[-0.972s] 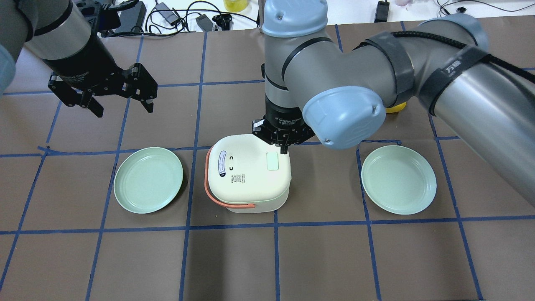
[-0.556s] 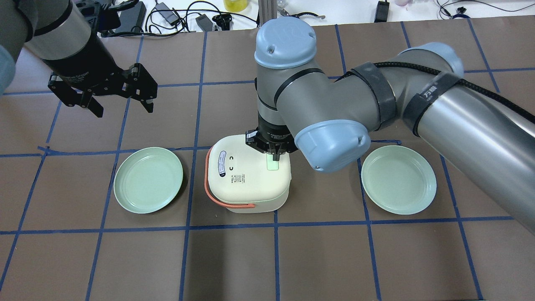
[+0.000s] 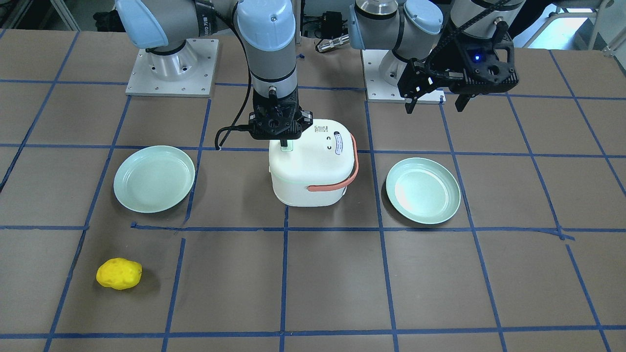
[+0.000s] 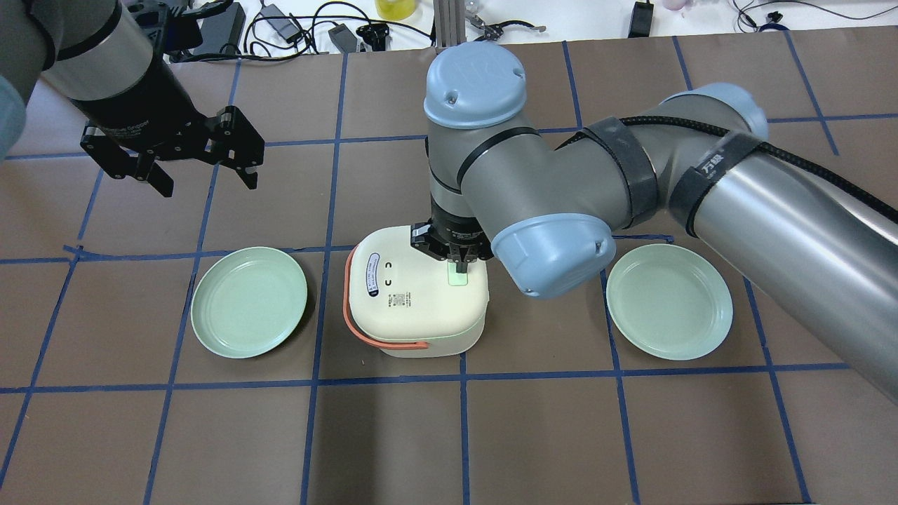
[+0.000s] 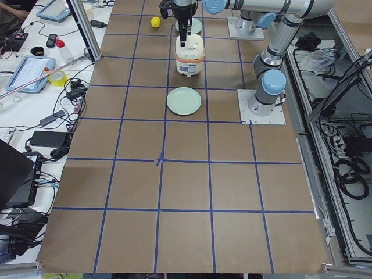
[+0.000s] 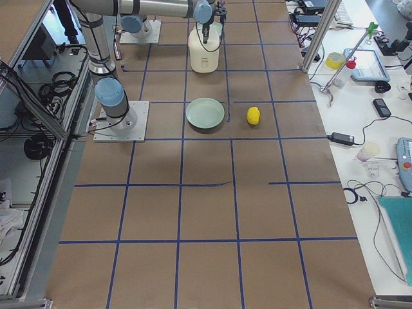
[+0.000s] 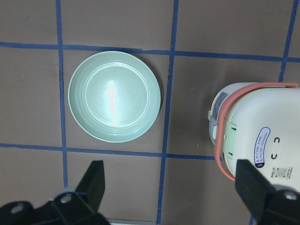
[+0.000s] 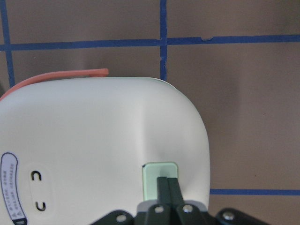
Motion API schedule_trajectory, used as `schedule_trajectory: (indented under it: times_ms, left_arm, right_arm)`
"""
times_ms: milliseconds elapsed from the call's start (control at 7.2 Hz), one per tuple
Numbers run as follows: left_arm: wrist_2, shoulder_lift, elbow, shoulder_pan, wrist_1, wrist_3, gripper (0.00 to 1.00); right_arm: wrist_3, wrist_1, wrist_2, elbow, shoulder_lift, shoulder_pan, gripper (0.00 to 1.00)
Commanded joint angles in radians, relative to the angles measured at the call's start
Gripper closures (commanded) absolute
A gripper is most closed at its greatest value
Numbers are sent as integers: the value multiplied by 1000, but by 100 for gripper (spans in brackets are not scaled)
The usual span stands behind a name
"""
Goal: Press rice cooker button
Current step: 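Press down on the green button with the right gripper fingertips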
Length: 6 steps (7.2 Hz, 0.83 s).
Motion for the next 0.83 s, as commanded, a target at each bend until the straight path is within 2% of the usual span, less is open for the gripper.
schedule_trajectory:
  times_ms: [0,278,417,556,694]
  left_arm:
    - [0,0,0,0,0,1,0]
    - [0,0,0,0,0,1,0]
    - [0,0,0,0,0,0,0]
    - [0,0,0,0,0,0,0]
    - [0,0,0,0,0,0,0]
  right_arm:
    - [0,-4,-3,4,8,0,100]
    - [0,-4,-5,4,8,0,100]
    - [6,3,-9,-18,3,0,63]
    - [20,10,-31,-43,-6,-4,12]
    - [19,51,-72,-102,-7,-23,0]
